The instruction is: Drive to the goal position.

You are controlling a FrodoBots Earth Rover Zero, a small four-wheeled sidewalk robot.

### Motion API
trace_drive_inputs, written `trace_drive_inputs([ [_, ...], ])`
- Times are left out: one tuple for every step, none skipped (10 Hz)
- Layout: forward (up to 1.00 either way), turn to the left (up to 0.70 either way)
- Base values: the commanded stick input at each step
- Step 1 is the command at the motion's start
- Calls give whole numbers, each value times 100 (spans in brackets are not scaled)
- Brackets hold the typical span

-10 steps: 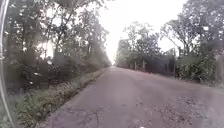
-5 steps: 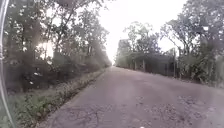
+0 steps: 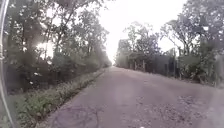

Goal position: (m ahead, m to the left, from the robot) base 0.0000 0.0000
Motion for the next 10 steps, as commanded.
trace_drive_inputs([
  [10,1],
  [10,1],
  [10,1],
  [10,1],
  [10,1],
  [10,1],
  [10,1],
  [10,1],
  [10,1],
  [10,1],
])
